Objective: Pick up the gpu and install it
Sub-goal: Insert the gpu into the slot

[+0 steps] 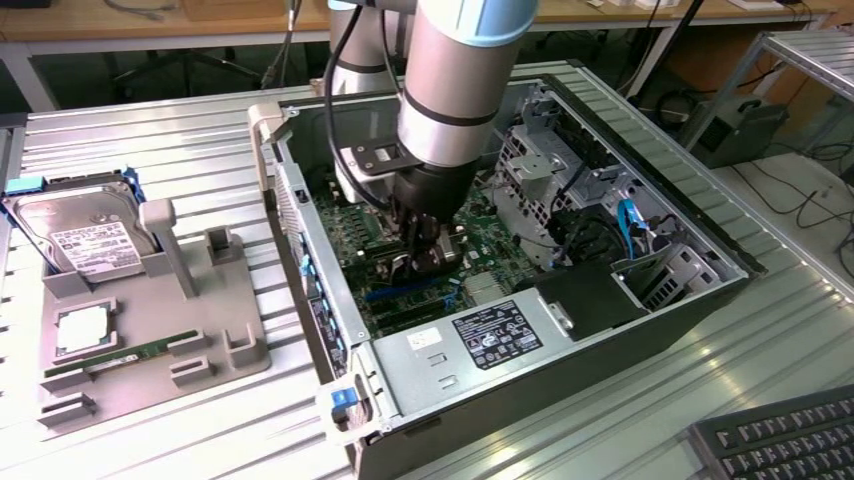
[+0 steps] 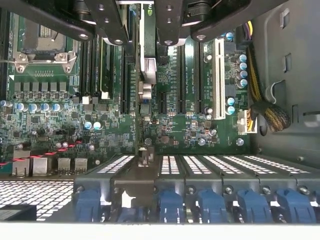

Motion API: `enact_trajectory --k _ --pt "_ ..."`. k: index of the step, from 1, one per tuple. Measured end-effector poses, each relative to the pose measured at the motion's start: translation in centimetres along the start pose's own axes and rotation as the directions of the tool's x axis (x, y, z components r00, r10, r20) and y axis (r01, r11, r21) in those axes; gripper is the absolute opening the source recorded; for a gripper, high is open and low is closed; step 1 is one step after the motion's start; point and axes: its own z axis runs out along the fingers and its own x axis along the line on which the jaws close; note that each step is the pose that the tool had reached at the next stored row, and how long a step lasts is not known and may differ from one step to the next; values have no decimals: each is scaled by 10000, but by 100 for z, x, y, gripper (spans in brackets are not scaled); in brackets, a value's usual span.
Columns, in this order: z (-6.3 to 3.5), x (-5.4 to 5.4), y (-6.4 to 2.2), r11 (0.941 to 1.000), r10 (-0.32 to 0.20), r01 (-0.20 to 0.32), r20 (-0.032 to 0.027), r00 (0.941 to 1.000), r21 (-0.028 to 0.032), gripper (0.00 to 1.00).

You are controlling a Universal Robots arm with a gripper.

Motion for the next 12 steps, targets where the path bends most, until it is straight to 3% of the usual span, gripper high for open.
enact_trajectory --k 12 --pt "16 -12 0 10000 41 -41 16 10000 0 26"
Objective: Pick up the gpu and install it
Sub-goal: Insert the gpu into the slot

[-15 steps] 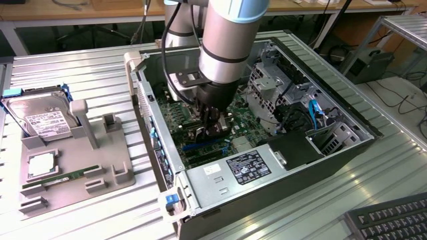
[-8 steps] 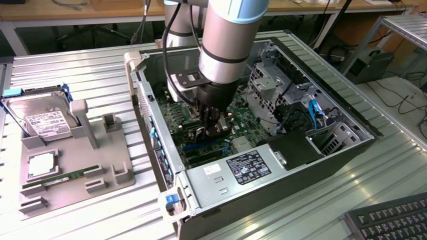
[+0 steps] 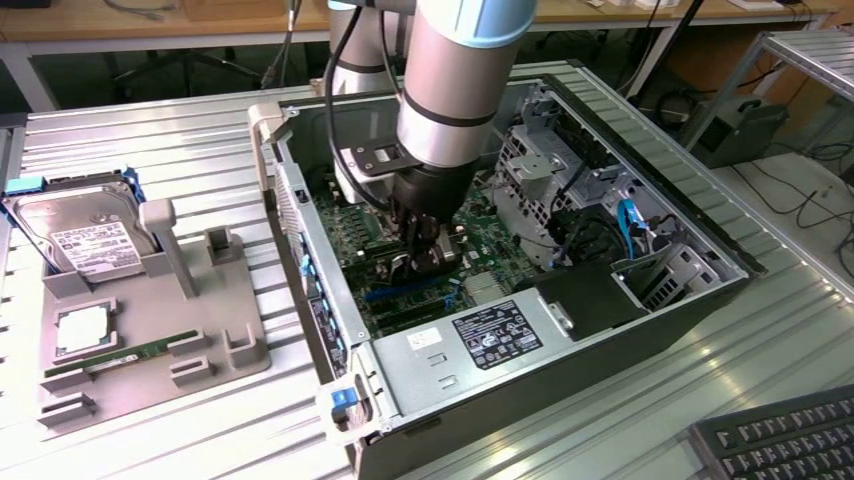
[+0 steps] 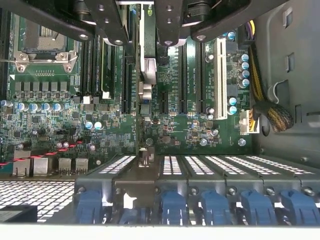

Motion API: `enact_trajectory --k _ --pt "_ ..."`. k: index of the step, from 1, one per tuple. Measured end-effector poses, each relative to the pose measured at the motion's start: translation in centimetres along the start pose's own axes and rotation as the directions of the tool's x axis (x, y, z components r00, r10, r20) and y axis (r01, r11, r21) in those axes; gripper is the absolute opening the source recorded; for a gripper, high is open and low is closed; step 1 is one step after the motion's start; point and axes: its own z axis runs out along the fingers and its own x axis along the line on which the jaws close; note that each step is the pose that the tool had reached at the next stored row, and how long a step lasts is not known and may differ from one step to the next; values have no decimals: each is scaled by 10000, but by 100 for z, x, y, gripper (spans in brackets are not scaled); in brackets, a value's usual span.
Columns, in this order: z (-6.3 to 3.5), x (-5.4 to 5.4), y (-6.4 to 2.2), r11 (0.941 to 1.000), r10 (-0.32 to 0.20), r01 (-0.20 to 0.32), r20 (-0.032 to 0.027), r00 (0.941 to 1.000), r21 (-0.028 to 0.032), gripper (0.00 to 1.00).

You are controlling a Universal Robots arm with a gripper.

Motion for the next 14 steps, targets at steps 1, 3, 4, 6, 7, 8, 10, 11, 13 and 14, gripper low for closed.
enact_trajectory --k 1,3,4,6,7,8,10,11,13,14 --pt "3 0 0 10000 9 -9 1 10000 1 26" --pt "23 0 0 10000 75 -75 5 10000 4 26" --pt "27 0 0 10000 98 -98 5 10000 4 26" --pt "30 0 0 9999 134 -134 1 9999 3 26" --pt "30 1 1 9999 138 -138 0 9999 2 26" --pt "31 0 2 9999 140 -140 1 9999 3 26" --pt "28 0 3 9999 139 -139 4 9999 0 26" --pt "22 0 3 9999 139 -139 4 9999 -3 26" --pt "18 0 3 9999 140 -140 5 9999 -5 26" --pt "18 0 3 9999 139 -139 6 9999 -5 26"
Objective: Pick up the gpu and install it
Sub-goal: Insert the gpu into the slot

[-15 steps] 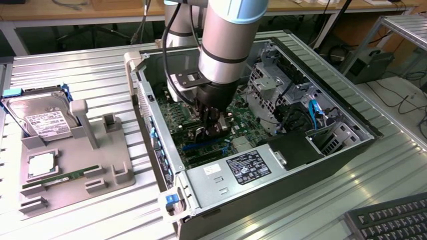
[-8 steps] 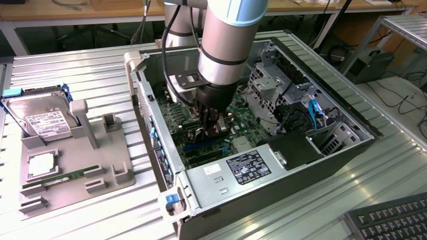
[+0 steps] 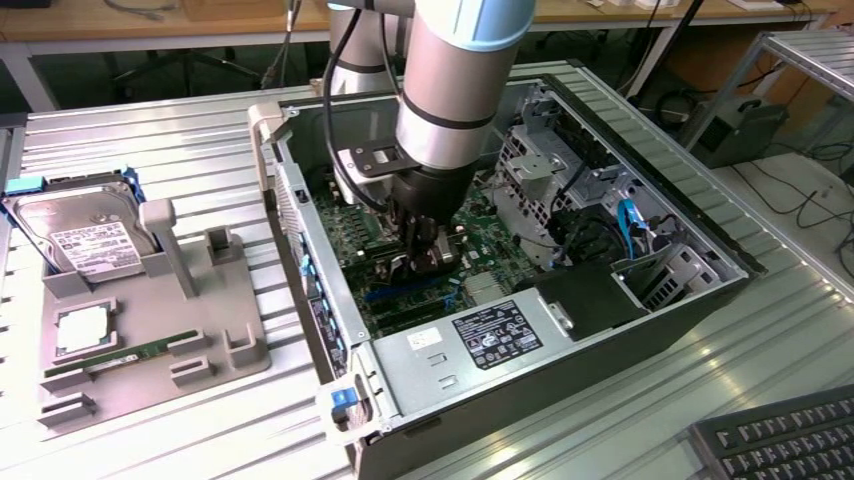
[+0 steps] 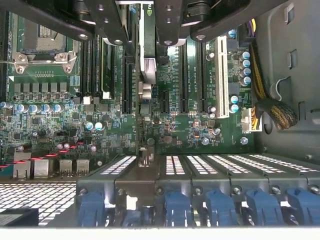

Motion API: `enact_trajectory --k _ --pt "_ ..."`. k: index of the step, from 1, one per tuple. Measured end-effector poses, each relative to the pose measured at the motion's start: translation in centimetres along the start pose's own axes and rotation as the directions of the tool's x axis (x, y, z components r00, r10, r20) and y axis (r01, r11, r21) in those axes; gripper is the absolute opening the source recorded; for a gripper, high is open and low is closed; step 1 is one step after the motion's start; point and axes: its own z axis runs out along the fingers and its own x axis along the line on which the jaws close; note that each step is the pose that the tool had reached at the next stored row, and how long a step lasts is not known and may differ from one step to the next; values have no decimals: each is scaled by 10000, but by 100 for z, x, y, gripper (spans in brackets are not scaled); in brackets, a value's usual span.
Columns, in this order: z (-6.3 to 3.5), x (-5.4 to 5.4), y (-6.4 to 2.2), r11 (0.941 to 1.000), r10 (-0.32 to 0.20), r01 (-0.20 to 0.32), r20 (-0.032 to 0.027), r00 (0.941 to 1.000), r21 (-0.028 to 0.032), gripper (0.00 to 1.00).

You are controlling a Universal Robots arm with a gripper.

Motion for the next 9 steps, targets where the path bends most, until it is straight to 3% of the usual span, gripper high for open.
enact_trajectory --k 6,9 --pt "-2 1 0 10000 -1 1 -37 10000 -2 26" --pt "-1 0 1 10000 3 -3 -121 9999 -1 26"
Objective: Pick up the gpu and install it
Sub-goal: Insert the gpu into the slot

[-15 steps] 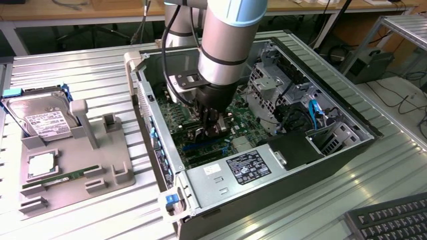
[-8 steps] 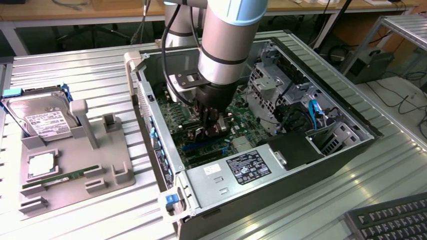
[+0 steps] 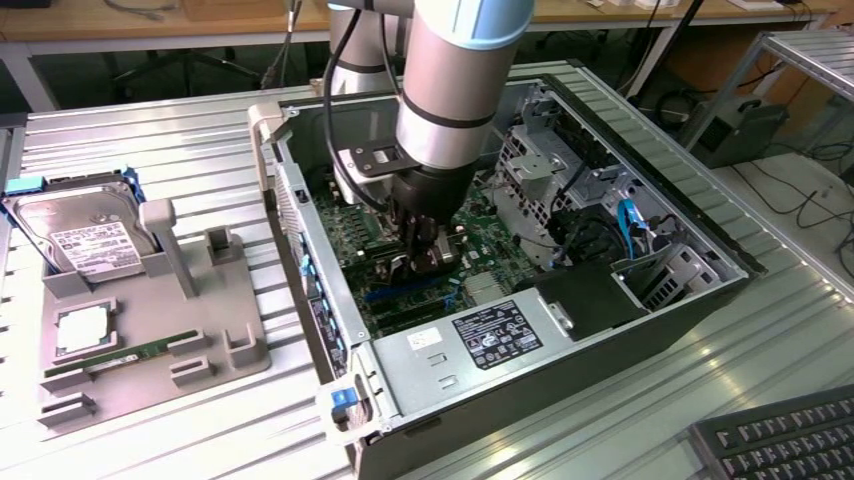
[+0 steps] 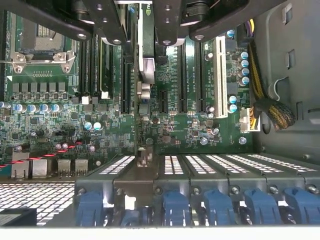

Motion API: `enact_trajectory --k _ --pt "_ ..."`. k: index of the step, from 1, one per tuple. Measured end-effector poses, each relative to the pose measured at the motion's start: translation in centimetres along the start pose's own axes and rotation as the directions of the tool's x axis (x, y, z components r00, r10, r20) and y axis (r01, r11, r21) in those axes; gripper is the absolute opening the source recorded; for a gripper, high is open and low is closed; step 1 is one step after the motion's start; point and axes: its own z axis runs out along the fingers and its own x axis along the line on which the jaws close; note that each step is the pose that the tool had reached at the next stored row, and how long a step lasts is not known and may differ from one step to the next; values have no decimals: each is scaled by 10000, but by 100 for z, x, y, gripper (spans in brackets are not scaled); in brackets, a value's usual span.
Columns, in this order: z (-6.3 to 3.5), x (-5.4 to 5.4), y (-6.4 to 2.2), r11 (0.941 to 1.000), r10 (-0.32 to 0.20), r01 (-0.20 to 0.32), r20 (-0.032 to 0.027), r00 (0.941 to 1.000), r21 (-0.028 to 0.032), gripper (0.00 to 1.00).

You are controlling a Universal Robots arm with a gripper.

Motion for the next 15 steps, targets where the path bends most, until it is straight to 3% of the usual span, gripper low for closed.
enact_trajectory --k 4,15 --pt "1 1 0 10000 -1 1 -45 10000 0 26" --pt "25 1 20 10000 -48 48 -36 10000 0 26"
